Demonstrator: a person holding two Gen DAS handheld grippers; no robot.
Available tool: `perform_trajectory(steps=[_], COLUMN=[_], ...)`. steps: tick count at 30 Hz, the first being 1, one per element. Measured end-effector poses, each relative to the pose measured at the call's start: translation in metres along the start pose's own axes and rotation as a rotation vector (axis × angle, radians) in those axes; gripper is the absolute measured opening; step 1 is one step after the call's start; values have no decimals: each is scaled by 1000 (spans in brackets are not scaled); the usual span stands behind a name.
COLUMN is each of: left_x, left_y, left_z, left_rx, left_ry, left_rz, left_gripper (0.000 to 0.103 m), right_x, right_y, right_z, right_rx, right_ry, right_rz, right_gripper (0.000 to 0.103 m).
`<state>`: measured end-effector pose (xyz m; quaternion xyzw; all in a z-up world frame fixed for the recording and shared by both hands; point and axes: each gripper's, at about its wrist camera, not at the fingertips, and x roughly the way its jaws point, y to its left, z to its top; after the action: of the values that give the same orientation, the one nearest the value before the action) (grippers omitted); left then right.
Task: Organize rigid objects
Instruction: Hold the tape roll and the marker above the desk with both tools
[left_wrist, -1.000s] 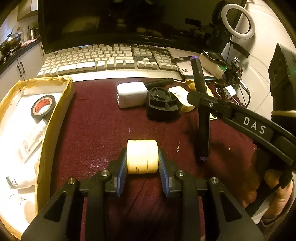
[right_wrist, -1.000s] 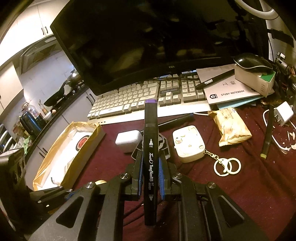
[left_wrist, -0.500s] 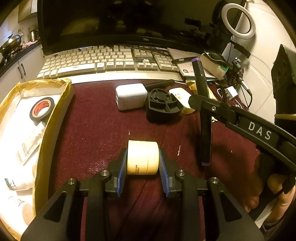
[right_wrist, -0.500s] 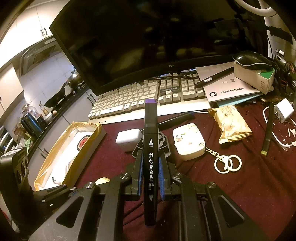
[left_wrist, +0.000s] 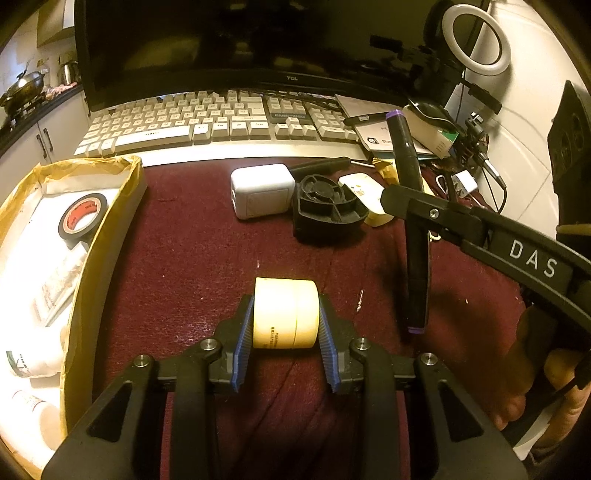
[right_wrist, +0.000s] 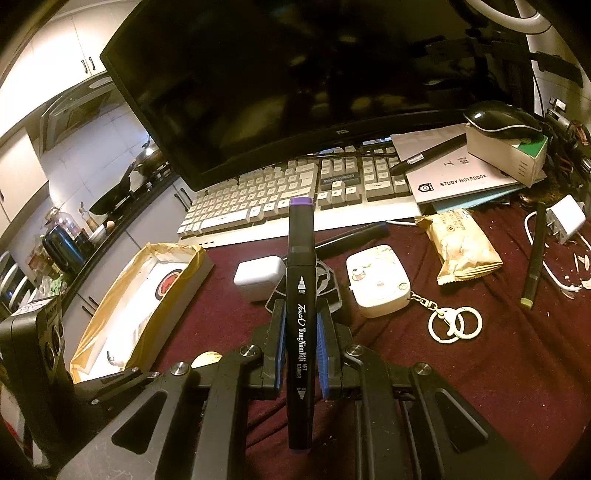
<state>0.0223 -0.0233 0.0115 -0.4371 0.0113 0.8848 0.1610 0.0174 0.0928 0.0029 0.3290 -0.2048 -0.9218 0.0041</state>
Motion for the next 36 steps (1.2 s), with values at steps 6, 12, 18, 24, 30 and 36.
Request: perform_trajectory(steps=[6, 12, 18, 24, 30, 36], left_x=[0, -4, -11, -17, -26, -36], left_y=[0, 5, 7, 8, 9, 13], left_z=[-1, -4, -2, -2, -2, 0], left_rx=[4, -21, -32, -41, -43, -44], left_ry=[-7, -17, -27, -30, -42, -56], left_rz=[5, -10, -25, -43, -51, -48], left_gripper=[30, 30, 30, 30, 30, 30], right_x=[0, -3, -3, -4, -5, -5], right_y=[2, 4, 5, 6, 9, 11], right_z=[-1, -2, -2, -2, -2, -1], right_rx=[-2, -3, -4, -7, -14, -22], right_ry=[0, -6, -7, -7, -9, -9], right_rz=[0, -4, 0, 3, 8, 14], right_gripper=[13, 13, 13, 13, 13, 13])
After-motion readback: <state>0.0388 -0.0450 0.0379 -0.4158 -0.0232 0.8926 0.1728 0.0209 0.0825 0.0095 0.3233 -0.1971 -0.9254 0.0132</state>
